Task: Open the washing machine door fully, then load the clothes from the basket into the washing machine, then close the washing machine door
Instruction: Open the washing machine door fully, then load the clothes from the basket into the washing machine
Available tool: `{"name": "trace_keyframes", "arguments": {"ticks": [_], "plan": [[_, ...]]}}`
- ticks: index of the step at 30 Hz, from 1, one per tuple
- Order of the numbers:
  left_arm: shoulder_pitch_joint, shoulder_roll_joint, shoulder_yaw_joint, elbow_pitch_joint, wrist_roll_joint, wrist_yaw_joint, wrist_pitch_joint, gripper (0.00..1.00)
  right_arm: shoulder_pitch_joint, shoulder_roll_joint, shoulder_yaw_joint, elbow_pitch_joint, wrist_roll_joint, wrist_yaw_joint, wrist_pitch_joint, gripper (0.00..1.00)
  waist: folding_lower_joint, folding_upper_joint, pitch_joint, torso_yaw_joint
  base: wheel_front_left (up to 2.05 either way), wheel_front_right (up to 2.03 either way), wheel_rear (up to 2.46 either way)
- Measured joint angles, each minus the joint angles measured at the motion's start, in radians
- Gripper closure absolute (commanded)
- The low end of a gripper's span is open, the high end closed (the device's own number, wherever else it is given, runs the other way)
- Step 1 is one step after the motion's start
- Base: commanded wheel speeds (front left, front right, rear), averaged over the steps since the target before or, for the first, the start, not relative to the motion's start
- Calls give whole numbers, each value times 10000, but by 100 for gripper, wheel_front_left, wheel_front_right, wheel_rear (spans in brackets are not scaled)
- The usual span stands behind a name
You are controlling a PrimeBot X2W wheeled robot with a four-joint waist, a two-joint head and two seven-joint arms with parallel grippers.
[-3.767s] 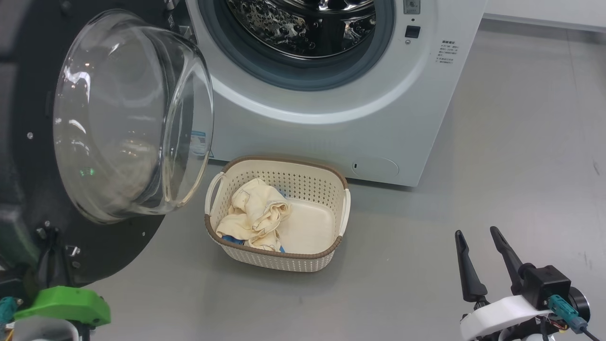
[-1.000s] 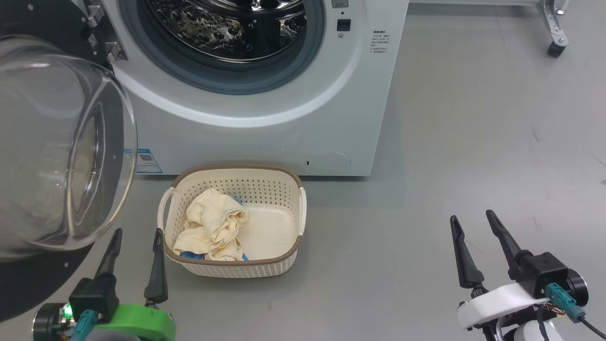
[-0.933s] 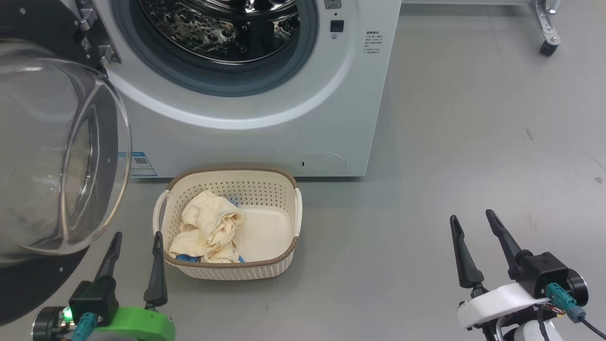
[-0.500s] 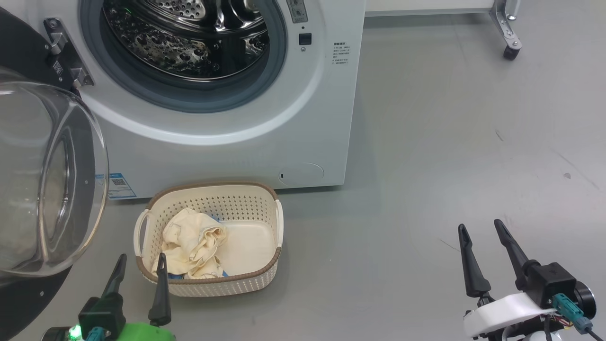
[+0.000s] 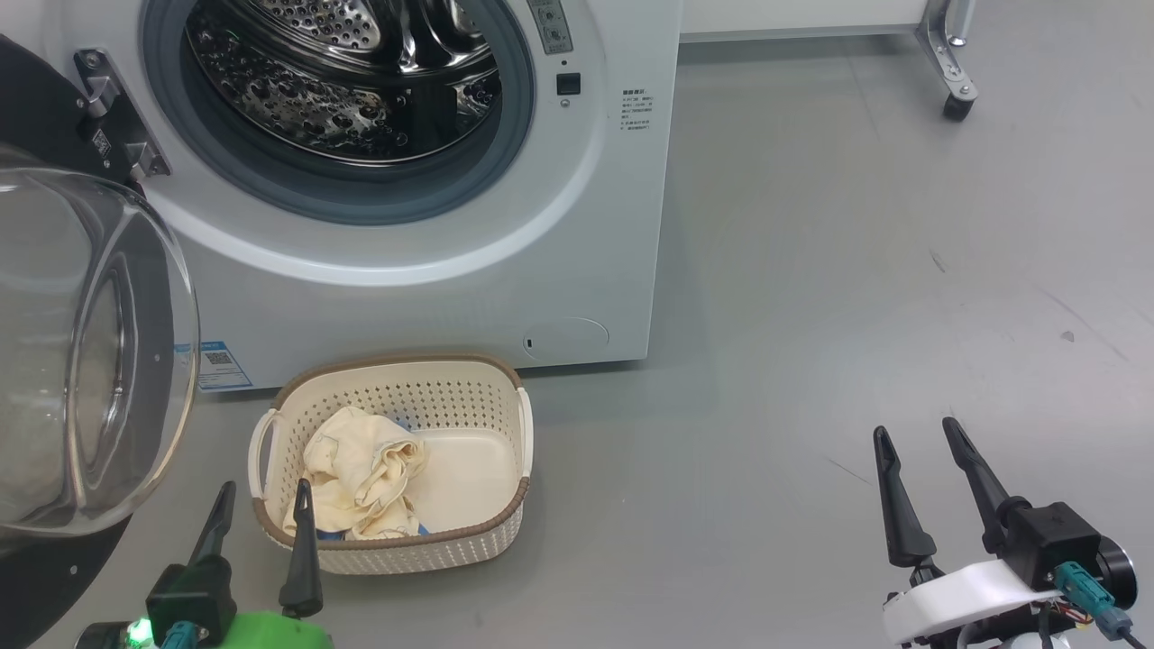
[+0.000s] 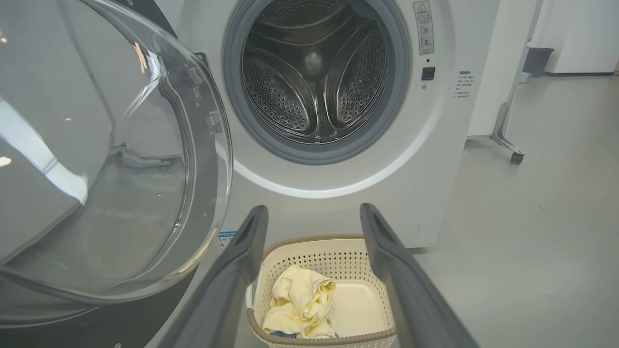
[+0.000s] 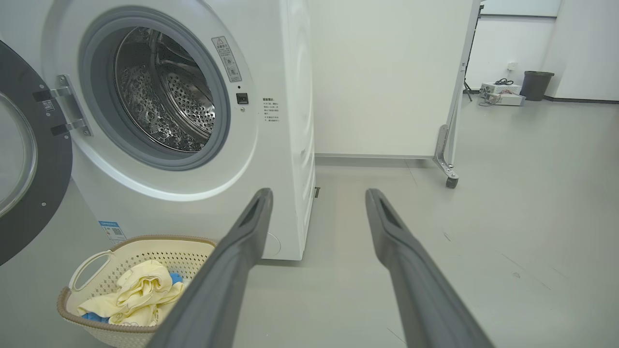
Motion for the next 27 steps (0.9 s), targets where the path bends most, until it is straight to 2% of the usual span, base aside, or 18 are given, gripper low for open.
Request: {"name": "trace_keyframes", "arguments": {"ticks": [16, 27], "plan": [[0, 0, -10, -94, 86, 61, -2, 0, 169, 27, -2, -150, 0, 0, 0, 0, 0, 0, 46, -24, 2, -2, 0], [0, 0, -6, -84, 92, 104, 0, 0, 169, 33, 0, -184, 0, 2, 0, 0, 0, 0, 75, -20, 38, -38, 0]]}}
